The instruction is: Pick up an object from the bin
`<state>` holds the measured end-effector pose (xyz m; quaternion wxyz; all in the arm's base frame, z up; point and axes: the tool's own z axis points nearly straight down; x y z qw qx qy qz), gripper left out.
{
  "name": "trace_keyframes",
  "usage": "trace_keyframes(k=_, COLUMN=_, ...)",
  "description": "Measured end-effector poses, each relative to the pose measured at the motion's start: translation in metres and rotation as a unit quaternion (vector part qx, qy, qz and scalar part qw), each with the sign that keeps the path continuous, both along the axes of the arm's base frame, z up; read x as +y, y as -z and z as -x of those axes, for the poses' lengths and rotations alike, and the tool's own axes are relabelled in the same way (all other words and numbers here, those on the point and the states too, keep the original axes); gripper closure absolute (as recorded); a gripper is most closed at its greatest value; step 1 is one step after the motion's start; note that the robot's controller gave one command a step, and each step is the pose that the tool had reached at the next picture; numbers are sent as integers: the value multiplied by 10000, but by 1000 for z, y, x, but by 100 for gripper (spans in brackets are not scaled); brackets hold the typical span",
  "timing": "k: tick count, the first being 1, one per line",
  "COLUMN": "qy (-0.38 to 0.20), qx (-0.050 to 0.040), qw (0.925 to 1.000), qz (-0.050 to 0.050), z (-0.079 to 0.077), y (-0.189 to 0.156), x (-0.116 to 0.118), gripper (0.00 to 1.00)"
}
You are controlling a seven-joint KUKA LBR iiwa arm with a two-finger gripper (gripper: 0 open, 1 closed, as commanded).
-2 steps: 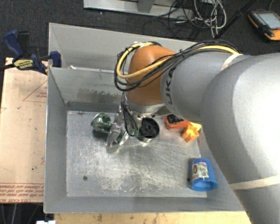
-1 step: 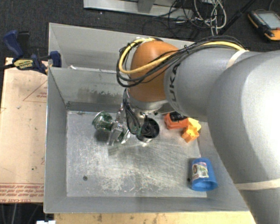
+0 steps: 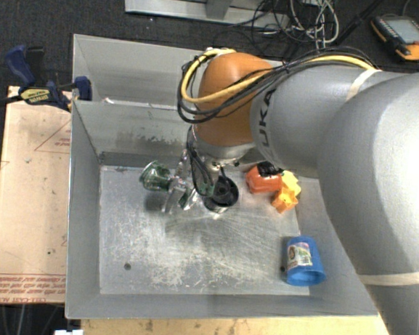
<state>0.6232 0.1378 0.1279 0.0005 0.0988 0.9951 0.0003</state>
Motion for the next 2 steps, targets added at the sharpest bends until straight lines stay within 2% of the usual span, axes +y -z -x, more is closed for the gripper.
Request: trace_keyframes(k=2, qy=-2, qx=-18, qw=10000, qz=-5, z=-1, y=-24, x=0, gripper=100)
